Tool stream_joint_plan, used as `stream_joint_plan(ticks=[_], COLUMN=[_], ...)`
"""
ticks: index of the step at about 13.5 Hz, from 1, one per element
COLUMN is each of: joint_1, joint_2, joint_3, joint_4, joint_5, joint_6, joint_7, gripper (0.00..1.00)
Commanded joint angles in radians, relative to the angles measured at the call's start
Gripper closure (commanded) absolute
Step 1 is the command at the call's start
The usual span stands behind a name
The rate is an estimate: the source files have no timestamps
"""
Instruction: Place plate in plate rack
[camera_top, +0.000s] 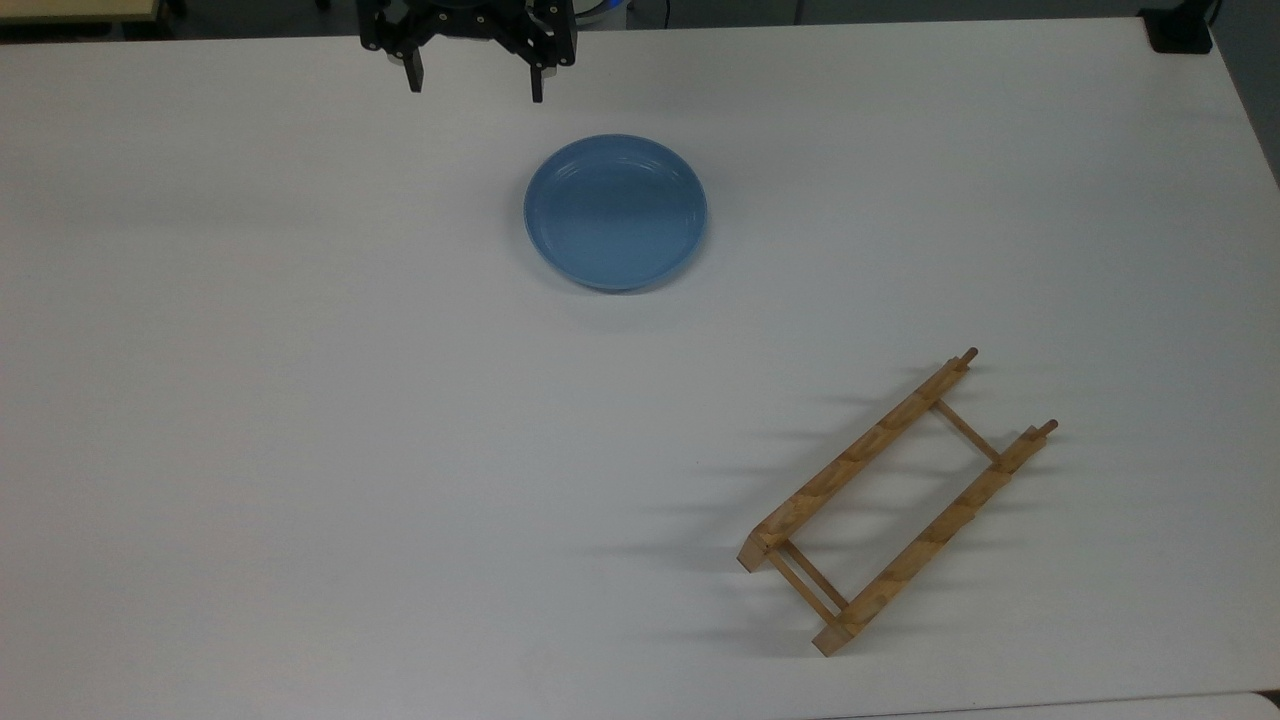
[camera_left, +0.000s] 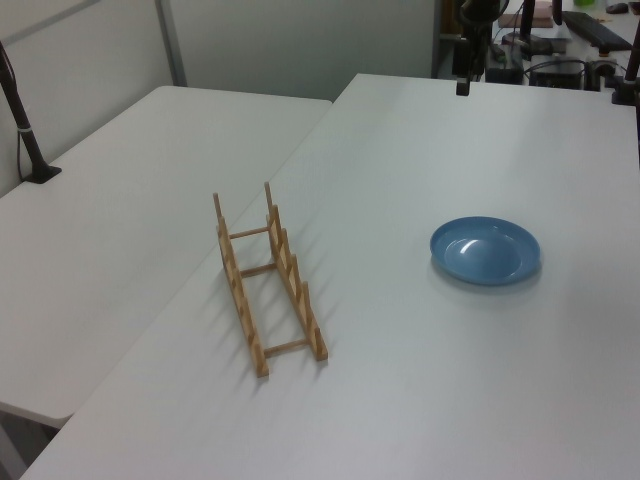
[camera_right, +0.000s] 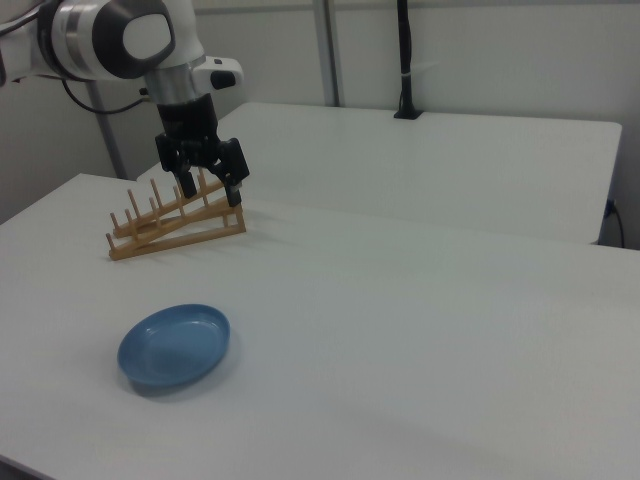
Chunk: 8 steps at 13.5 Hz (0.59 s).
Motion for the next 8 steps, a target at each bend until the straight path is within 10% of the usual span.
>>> stream_joint_plan(ticks=[1, 8], joint_1=[0.004, -0.017], joint_2=[-0.025, -0.025], joint_3=[-0.012, -0.009], joint_4=[-0.014, -0.049], joint_5=[-0.002, -0.002], joint_6=[-0.023, -0.011], joint_7=[-0.007, -0.134], gripper=[0.00, 0.00])
